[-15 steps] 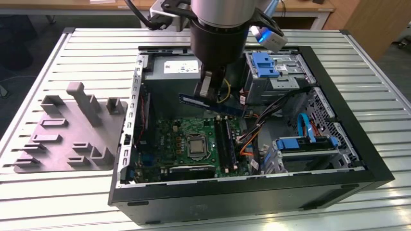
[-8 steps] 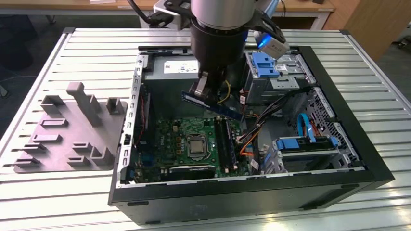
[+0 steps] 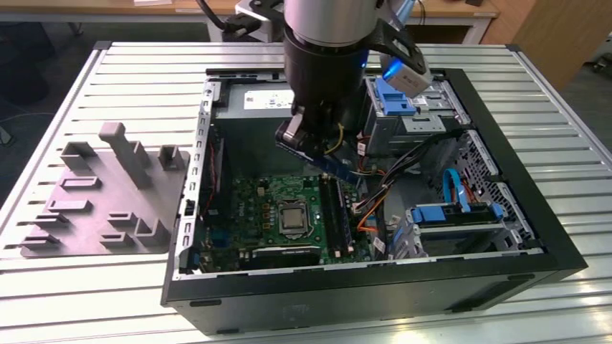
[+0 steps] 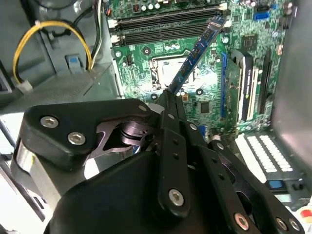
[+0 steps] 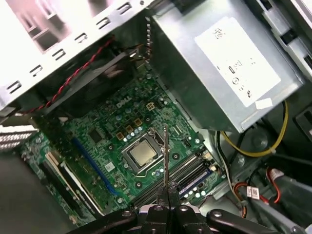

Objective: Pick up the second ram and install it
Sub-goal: 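Insert the second ram into the second slot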

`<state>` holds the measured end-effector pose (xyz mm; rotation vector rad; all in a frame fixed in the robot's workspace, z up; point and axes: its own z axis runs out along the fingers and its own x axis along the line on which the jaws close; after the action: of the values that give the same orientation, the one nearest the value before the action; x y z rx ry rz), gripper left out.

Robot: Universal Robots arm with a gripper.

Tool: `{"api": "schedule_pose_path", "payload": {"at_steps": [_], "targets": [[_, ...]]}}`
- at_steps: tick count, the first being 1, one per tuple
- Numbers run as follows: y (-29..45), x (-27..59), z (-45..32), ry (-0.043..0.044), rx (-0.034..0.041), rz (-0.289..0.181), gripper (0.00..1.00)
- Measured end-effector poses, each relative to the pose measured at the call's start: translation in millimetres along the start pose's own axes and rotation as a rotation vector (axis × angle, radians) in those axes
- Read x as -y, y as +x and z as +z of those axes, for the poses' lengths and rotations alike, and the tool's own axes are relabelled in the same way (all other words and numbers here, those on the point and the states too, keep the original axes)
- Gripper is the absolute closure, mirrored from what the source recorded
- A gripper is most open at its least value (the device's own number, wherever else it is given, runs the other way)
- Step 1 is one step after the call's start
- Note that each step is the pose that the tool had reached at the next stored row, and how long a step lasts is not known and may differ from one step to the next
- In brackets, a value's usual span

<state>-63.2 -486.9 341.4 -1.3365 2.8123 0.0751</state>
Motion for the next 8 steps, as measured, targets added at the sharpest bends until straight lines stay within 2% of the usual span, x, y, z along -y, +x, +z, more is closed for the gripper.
{"api": "schedule_pose_path", "payload": {"at_steps": [8], "targets": [[0.1, 0.1, 2.1, 0.0066, 0.0047, 0.146, 0.89]]}}
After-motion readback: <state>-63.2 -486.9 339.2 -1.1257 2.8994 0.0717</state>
